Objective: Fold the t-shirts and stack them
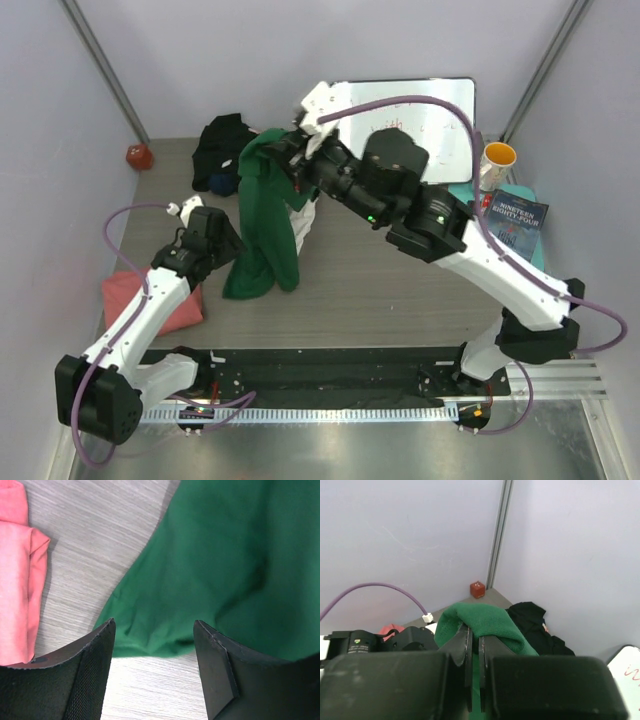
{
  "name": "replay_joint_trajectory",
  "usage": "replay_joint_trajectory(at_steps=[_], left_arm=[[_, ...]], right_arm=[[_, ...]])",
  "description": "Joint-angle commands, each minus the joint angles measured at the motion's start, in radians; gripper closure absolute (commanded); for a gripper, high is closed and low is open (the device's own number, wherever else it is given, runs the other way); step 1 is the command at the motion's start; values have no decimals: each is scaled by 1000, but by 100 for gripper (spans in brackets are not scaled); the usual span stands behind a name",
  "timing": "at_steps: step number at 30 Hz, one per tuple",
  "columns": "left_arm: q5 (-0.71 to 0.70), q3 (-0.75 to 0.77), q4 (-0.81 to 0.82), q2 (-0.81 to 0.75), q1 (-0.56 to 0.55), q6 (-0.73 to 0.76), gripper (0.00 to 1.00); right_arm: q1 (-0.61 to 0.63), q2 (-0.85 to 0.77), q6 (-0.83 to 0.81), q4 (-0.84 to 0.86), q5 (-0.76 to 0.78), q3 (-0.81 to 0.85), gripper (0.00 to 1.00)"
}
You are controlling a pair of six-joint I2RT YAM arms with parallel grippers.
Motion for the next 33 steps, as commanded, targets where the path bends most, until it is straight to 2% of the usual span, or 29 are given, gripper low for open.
replay_joint_trajectory(at_steps=[1,7,10,16,18,24,28,33], left_arm=[[-28,55,2,10,0,3,35],[-14,60,5,20,0,11,35],[-2,58,13,24,0,15,35],[41,58,39,56,0,15,35],[50,67,42,73,0,20,35],[26,133,53,179,0,14,34],[32,184,88,263,0,1,34],[38,264,96,397,-1,1,34]], right_arm=[[18,-153,-12,112,38,-64,99],[17,-308,39,219,132,-333,99],[17,-351,77,224,234,-442,99],[17,-462,177,252,334,-677,99],[17,-517,186,241,420,-747,99],[17,-661,365,103,673,-860,99],[17,-779,396,103,725,-915,99],[17,-844,395,77,739,-908,99]])
